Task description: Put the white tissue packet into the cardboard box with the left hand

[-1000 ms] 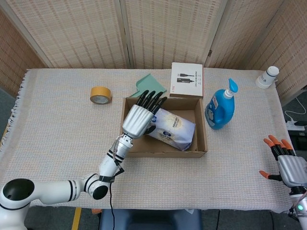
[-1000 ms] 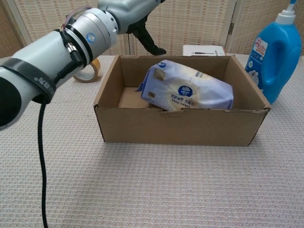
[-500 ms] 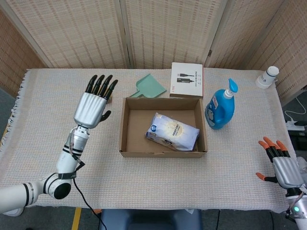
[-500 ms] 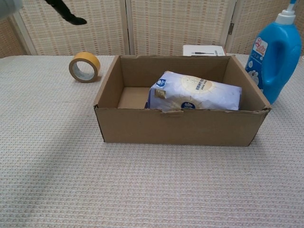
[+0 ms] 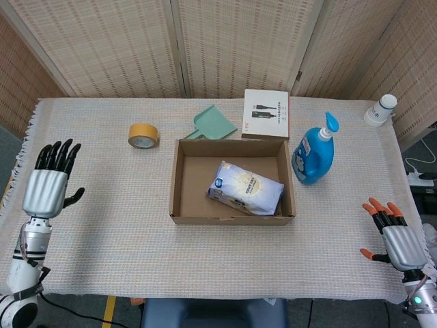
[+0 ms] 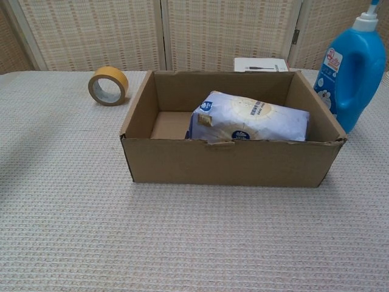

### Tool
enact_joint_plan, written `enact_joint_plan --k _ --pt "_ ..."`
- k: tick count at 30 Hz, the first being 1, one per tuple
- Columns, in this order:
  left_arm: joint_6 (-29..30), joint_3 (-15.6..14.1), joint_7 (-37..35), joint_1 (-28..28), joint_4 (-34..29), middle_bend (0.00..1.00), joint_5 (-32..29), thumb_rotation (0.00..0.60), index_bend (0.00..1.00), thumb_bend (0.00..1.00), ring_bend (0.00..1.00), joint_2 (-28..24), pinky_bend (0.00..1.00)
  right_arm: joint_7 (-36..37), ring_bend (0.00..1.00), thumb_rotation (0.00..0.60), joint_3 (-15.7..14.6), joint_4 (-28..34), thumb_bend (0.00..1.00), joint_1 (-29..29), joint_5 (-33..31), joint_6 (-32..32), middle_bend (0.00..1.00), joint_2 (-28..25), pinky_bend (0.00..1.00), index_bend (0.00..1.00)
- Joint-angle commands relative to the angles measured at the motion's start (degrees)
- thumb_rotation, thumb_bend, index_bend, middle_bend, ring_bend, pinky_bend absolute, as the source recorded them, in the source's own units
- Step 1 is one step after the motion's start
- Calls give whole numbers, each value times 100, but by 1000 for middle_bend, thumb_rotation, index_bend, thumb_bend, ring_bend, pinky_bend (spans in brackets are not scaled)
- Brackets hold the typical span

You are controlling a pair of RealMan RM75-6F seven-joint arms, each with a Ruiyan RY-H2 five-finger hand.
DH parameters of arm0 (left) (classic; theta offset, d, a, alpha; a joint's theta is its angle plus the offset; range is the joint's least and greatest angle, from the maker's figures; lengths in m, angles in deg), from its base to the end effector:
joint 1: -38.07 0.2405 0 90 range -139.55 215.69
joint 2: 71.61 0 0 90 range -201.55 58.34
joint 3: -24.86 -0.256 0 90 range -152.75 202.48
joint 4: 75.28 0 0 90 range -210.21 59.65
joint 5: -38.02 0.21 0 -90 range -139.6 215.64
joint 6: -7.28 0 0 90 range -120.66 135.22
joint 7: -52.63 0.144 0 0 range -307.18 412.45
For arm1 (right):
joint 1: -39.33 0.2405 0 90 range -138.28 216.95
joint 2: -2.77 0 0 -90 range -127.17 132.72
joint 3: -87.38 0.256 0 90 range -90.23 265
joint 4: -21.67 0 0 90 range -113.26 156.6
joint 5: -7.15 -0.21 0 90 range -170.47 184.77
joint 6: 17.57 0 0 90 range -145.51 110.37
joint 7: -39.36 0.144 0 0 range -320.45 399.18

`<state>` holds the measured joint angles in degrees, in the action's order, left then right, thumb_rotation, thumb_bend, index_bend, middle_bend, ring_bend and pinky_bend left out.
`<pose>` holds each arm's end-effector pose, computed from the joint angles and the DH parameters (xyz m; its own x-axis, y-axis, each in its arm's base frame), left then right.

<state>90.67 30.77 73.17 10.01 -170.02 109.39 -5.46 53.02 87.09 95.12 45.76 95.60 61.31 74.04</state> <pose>-0.2302 0.3023 0.1588 0.5775 -0.1774 0.7969 0.7954 -0.0981 -0.5982 -0.3650 -0.1821 0.1301 0.3721 -0.1452 0.9168 -0.9279 -0.0326 0.3715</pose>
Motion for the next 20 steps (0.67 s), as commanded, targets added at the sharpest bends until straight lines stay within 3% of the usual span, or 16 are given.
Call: enact_joint_plan --k 1,9,20 --pt "154 -275 -171 369 158 0 117 600 0 196 0 -8 96 -1 0 600 -17 20 0 2 33 11 0 -3 0 114" --pt "-81 -490 -356 669 1059 0 232 600 0 192 0 321 97 -17 0 600 -67 156 0 -42 167 178 0 -72 0 115" --pt "-329 -508 -1028 925 1486 0 410 600 0 191 0 313 97 -110 0 600 -67 121 0 -12 127 88 0 -24 0 115"
